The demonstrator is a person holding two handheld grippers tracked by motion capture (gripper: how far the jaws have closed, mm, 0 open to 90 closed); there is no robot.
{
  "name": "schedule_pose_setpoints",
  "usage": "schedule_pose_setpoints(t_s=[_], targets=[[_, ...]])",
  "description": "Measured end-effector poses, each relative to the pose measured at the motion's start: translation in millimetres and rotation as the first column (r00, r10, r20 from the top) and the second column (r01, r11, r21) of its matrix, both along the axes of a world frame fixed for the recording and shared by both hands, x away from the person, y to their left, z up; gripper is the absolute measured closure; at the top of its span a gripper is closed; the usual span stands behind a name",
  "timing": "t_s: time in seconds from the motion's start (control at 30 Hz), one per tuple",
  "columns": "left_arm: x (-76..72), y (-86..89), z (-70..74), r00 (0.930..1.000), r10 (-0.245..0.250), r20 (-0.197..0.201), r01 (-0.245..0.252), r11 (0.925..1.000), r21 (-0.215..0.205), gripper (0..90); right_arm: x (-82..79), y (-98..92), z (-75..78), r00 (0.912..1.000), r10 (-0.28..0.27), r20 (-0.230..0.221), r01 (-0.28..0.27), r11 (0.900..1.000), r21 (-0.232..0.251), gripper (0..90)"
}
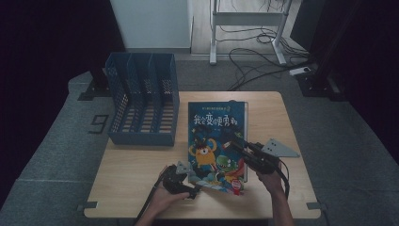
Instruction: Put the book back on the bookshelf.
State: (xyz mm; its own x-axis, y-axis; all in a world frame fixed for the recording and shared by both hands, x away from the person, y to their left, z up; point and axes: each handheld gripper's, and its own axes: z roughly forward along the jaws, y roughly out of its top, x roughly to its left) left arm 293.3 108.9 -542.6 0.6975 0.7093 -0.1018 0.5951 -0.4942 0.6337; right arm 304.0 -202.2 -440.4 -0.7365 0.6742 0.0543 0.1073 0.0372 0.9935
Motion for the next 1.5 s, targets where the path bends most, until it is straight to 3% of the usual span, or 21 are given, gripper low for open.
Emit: schedule_pose_setpoints(t_s=[0.2, 0.3, 0.4, 0.6, 1.17, 1.5], targets=[[-0.4, 2.4, 1.1, 0.9999, -0.007, -0.011, 0.007, 1.0, -0.005, 3.9, -1.0, -0.9, -0.6, 0.9999, 0.008, 0.007, -0.008, 1.0, -0.002, 73.0], [3.1, 10.6, 3.3, 0.9988, 0.038, -0.031, -0.039, 0.999, -0.023, 7.1, -0.7, -1.8, -1.0, 0.9999, 0.01, 0.005, -0.01, 1.0, 0.0, 72.9], [3.5, 12.0, 2.9, 0.9987, 0.042, -0.029, -0.043, 0.9986, -0.03, 7.3, -0.9, -1.9, -1.0, 0.9999, 0.011, 0.006, -0.011, 1.0, -0.002, 72.9], [-2.1, 3.1, 2.3, 0.9998, -0.009, -0.017, 0.009, 0.9999, -0.005, 6.4, -1.2, -1.4, -1.2, 0.9999, 0.004, 0.013, -0.004, 1.0, -0.006, 72.8], [2.0, 1.4, -0.2, 0.9997, 0.021, -0.013, -0.022, 0.999, -0.038, 0.3, -3.8, 0.2, 0.5, 0.9995, -0.011, 0.031, 0.011, 1.0, -0.014, 72.9], [-1.4, -0.9, 2.0, 0.9998, -0.011, -0.016, 0.011, 0.9999, -0.01, 4.8, -1.8, -1.6, -0.7, 0.9997, -0.009, 0.021, 0.009, 1.0, -0.006, 72.8]])
